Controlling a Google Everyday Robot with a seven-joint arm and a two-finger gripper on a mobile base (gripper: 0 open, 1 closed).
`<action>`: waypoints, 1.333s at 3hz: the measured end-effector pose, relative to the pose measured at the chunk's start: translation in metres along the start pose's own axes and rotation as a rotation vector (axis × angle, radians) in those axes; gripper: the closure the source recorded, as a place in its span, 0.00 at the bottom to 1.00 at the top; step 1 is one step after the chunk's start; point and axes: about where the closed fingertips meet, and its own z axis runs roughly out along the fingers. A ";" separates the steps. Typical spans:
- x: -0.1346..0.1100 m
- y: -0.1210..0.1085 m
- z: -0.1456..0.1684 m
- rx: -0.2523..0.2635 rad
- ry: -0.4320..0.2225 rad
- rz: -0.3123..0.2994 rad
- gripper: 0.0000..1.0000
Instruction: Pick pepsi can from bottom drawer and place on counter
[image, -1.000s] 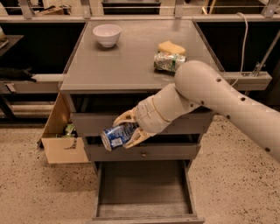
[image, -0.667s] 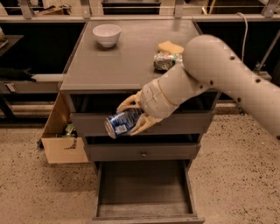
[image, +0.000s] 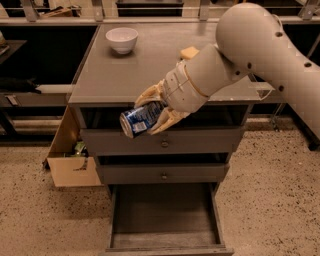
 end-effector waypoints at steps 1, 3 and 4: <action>0.013 -0.021 -0.002 0.037 -0.013 0.035 1.00; 0.076 -0.112 -0.012 0.191 -0.092 0.200 1.00; 0.107 -0.130 -0.004 0.196 -0.102 0.303 0.82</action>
Offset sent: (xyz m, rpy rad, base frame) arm 0.1448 -0.0014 0.0411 0.2531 0.0419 -0.1902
